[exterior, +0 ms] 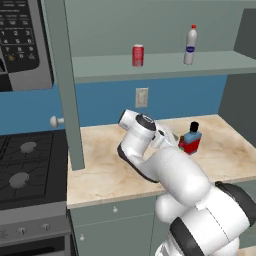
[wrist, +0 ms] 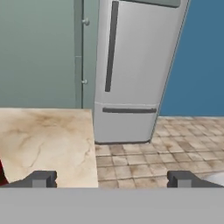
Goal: Sort all alcoholic drinks to one cabinet, and non-alcoholic drinks to the other.
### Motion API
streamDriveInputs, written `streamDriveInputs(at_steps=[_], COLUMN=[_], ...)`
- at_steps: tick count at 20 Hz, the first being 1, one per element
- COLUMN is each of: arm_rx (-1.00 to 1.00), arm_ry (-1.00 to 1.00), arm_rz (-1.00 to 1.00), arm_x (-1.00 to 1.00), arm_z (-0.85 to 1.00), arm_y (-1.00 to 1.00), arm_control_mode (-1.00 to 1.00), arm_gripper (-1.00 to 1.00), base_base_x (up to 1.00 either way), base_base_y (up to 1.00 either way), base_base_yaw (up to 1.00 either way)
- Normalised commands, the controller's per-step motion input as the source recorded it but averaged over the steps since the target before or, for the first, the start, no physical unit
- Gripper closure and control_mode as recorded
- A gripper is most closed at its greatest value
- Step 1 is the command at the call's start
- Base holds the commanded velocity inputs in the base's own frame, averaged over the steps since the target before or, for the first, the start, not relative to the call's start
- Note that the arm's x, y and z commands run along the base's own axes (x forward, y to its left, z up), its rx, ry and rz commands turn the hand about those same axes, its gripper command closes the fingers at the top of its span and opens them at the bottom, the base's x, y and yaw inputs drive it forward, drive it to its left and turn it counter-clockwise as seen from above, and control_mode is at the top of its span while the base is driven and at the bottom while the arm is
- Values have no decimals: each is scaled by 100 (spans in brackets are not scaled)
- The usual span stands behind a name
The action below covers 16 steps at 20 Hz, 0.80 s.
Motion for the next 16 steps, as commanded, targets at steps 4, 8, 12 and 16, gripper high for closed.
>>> streamDriveInputs(at_steps=[4, 8, 12, 16], arm_rx=[-4, -4, -4, -4], arm_ry=[8, 6, 4, 1], arm_rz=[-8, -2, 0, 0], arm_x=[26, 32, 25, 9], arm_z=[-22, -23, -19, -19], arm_y=[0, 0, -2, -6], arm_control_mode=[-100, -100, -100, -100], arm_gripper=[-100, -100, -100, -100], base_base_x=[0, 0, 0, 0], base_base_y=[0, 0, 0, 0], base_base_yaw=[0, 0, 0, 0])
